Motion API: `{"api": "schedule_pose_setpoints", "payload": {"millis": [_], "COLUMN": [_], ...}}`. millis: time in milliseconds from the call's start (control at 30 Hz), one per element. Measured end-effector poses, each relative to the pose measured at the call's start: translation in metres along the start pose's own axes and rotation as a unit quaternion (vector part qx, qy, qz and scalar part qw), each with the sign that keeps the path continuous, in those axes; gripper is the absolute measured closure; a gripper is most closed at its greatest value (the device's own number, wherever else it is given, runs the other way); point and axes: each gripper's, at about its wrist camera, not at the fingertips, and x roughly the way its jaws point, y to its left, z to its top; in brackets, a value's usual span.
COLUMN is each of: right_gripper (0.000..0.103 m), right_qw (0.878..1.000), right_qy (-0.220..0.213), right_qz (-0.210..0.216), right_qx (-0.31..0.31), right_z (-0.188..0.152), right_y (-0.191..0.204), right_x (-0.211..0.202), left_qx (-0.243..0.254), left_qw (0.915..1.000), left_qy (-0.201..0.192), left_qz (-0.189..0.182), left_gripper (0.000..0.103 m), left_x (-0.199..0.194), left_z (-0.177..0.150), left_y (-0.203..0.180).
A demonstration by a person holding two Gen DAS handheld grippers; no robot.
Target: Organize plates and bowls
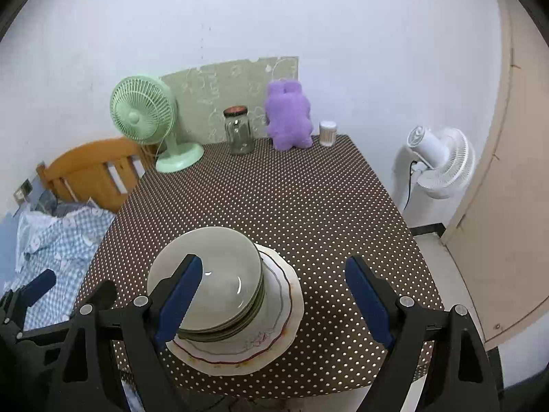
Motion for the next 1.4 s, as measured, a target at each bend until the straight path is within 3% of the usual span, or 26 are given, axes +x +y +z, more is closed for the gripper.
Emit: {"api": "schedule_pose_setpoints", "payload": {"millis": [533,867,1400], "right_gripper": [0.016,0.011,0.011], "right_qw": [0.999,0.997,0.998], "right_qy": [-0.041,-0.065,-0.055], "right_qz": [-0.032,-0.032,-0.028], "right_qx": [0.003,-0.011,-0.017], "right_z": [-0.052,-0.06,-0.056], "right_y": [0.025,0.029,0.029], "right_x": [0.0,0.001,0.007], "left_qx": [0.006,0.022,0.013], "left_qw": [0.9989,0.9976,0.998], "left_qy": [-0.044,-0.057,-0.053], "left_qz": [-0.017,-0.032,-0.033], "left_gripper": [0.0,0.0,0.0], "left_x": [0.002,0.008,0.01], "left_z": [-0.027,-0.032,-0.029], "left_y": [0.035,0.027,0.027]}}
